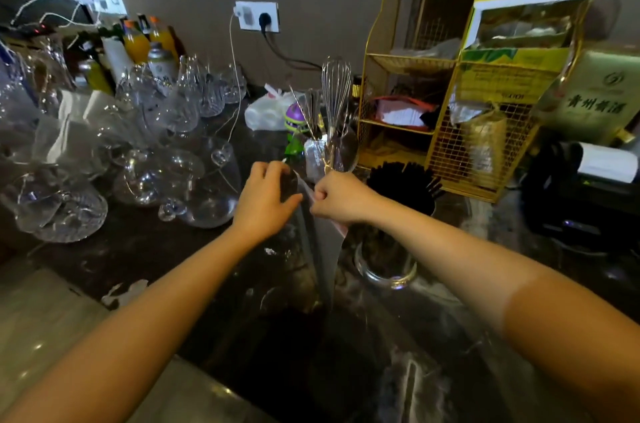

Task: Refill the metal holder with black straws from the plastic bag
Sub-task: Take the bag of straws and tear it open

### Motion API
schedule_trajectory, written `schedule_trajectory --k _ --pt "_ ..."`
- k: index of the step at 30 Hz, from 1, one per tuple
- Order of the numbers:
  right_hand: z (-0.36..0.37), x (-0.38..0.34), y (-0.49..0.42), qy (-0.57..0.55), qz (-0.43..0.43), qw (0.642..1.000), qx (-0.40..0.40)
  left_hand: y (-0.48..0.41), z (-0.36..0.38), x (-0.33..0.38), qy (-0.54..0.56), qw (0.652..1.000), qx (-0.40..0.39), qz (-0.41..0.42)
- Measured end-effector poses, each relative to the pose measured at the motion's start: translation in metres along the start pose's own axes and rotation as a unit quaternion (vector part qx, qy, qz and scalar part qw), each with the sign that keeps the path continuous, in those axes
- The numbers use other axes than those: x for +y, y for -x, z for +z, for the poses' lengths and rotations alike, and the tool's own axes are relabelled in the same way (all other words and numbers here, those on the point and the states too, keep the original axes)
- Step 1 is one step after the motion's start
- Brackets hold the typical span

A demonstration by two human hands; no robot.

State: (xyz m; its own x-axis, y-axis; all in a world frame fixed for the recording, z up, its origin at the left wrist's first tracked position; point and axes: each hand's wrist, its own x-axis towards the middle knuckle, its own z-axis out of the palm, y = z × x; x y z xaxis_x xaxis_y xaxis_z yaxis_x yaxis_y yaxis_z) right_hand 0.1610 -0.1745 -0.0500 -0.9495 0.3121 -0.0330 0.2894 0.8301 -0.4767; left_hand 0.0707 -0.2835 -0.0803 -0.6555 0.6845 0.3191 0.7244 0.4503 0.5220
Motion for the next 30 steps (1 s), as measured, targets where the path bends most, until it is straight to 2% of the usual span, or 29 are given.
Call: schedule_trajectory --k 2,5,6,8,11,13,16,18,25,30 --pt "0.007 0.002 0.004 -0.041 0.006 0.999 0.008 0.009 0.003 0.003 0.141 0.986 -0.034 -0.083" --pt "0.016 0.005 0.011 -0.123 0.008 0.992 0.006 0.022 0.007 0.012 0.356 0.9 -0.163 -0.194" --pt "0.018 0.005 0.013 -0.149 0.007 0.989 -0.003 0.025 0.007 0.015 0.391 0.875 -0.195 -0.207" --pt "0.02 0.007 0.017 -0.21 0.008 0.977 -0.021 0.029 0.008 0.019 0.426 0.852 -0.227 -0.204" --pt "0.016 0.012 0.025 -0.317 0.012 0.947 -0.061 0.027 0.008 0.024 0.424 0.852 -0.25 -0.178" --pt "0.013 0.016 0.028 -0.341 0.013 0.936 -0.085 0.024 0.006 0.025 0.399 0.863 -0.267 -0.158" --pt "0.009 0.021 0.029 -0.354 0.024 0.928 -0.117 0.019 0.003 0.022 0.371 0.872 -0.29 -0.135" --pt "0.008 0.024 0.029 -0.36 0.033 0.923 -0.131 0.016 0.002 0.02 0.376 0.864 -0.309 -0.13" --pt "0.008 0.024 0.024 -0.377 0.048 0.917 -0.121 0.0 -0.006 0.015 0.388 0.836 -0.37 -0.12" --pt "0.011 0.023 0.02 -0.37 0.063 0.918 -0.126 -0.006 -0.008 0.015 0.337 0.844 -0.404 -0.105"
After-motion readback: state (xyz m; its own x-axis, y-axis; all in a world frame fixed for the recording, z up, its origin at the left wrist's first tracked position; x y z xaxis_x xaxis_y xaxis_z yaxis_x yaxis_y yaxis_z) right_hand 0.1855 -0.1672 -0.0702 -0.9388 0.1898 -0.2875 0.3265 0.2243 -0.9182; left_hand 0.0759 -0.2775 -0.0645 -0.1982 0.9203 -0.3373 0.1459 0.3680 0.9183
